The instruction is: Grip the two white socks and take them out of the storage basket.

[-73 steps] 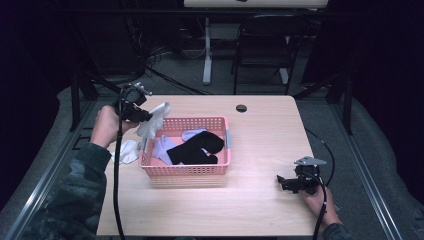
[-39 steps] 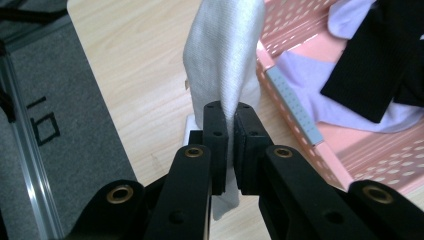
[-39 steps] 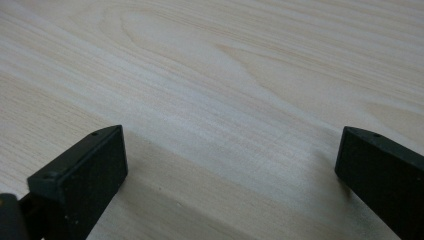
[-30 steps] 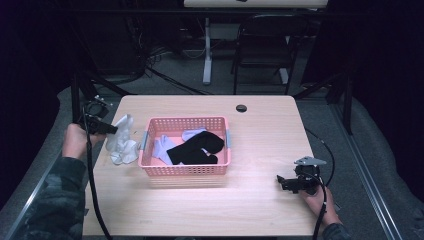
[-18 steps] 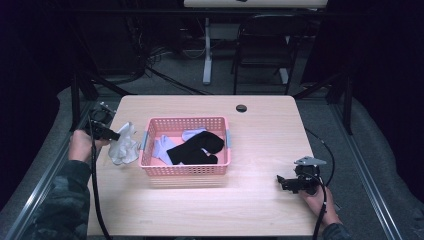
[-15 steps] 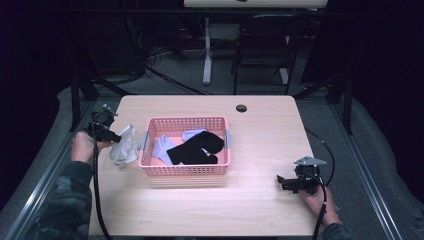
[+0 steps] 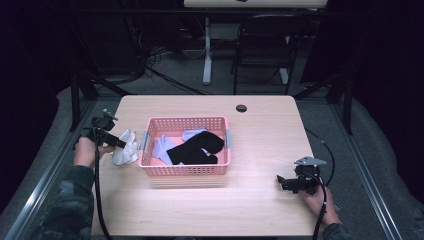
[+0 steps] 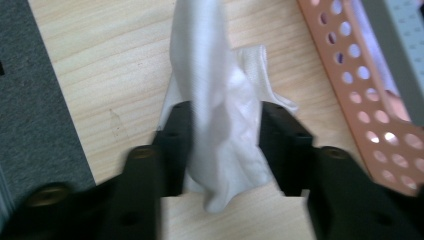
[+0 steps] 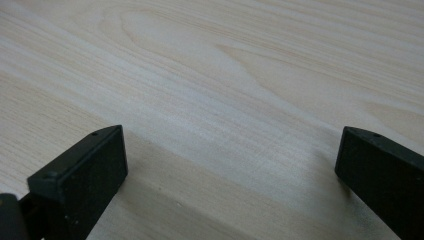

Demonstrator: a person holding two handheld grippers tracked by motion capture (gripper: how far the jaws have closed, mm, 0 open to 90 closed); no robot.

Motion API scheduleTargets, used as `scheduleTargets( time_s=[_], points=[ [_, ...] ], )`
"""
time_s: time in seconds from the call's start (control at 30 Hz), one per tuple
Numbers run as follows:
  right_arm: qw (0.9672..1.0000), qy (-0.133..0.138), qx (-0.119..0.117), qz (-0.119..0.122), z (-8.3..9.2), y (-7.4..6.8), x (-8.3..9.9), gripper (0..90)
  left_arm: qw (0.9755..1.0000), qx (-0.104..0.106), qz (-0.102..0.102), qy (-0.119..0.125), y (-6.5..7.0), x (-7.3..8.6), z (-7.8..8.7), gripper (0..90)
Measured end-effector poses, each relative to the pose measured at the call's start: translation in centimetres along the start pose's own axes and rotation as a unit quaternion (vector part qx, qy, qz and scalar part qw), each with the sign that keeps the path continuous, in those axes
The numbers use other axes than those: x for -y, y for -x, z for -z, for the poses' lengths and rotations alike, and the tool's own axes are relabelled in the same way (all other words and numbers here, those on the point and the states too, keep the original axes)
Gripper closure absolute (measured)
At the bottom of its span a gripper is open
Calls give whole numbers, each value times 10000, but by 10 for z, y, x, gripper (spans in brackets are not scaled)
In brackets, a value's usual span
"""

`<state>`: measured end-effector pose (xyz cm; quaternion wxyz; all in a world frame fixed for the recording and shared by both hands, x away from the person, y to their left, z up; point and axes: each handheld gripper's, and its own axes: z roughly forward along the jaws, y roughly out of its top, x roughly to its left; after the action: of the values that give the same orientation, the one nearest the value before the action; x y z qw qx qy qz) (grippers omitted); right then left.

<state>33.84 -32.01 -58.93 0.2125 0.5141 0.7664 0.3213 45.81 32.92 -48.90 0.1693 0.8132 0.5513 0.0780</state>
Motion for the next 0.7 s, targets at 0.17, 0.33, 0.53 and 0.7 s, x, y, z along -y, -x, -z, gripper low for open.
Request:
scheduleTargets(
  time_s=[0.17,0.33,0.53,0.7],
  points=[
    [10000,4,1,0,0,0,0,0,9997,-2,-36,225,3,13,15,261],
    [10000,3,0,0,0,0,0,0,9987,-59,-159,476,13,35,33,156],
    [10000,4,0,-1,0,0,0,0,9975,-121,-233,651,24,60,46,105],
    [10000,3,2,-4,0,0,0,0,9975,-122,-188,673,28,81,45,58]
  ],
)
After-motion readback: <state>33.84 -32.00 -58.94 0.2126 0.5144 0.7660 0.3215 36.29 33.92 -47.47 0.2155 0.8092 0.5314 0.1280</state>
